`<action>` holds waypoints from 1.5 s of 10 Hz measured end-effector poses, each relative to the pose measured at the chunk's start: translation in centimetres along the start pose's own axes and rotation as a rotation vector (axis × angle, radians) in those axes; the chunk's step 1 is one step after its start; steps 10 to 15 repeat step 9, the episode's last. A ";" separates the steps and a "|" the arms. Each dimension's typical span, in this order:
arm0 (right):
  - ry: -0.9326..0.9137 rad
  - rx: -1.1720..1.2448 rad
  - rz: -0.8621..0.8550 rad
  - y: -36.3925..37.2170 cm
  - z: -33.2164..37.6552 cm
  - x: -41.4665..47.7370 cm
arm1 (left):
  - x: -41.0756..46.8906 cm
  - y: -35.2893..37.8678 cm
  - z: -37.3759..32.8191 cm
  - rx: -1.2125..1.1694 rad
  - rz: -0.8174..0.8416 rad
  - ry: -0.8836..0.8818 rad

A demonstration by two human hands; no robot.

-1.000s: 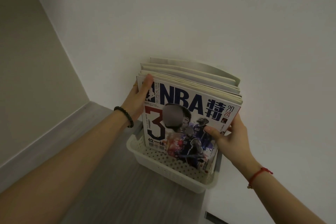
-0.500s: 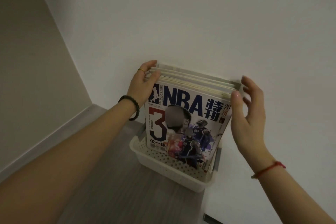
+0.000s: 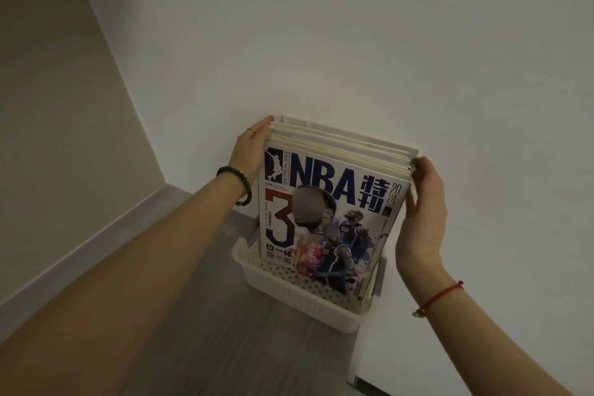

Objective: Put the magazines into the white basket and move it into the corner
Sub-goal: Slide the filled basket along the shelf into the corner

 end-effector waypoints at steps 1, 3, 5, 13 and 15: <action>0.133 0.147 0.130 1.2 -1.1 -0.4 | -0.2 0.2 0.4 -0.107 0.018 -0.035; 0.112 0.143 0.286 1.0 -0.5 -0.5 | -0.2 0.1 0.4 -0.086 0.059 -0.092; 0.176 0.043 0.188 -1.4 -0.9 -1.0 | -3.0 -0.1 1.7 0.055 0.064 -0.115; 0.010 0.108 0.261 -5.1 6.9 -3.1 | -13.9 -2.0 9.2 0.631 0.313 -0.298; 0.010 0.108 0.261 -5.1 6.9 -3.1 | -13.9 -2.0 9.2 0.631 0.313 -0.298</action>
Point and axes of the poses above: each hand's wrist, its own x-axis towards the middle knuckle, its own y-axis out of the palm, z = x × y, the point moved 5 cm from there along x, towards the middle knuckle, and after that the axes turned 1 degree about x, right-handed, at the moved point
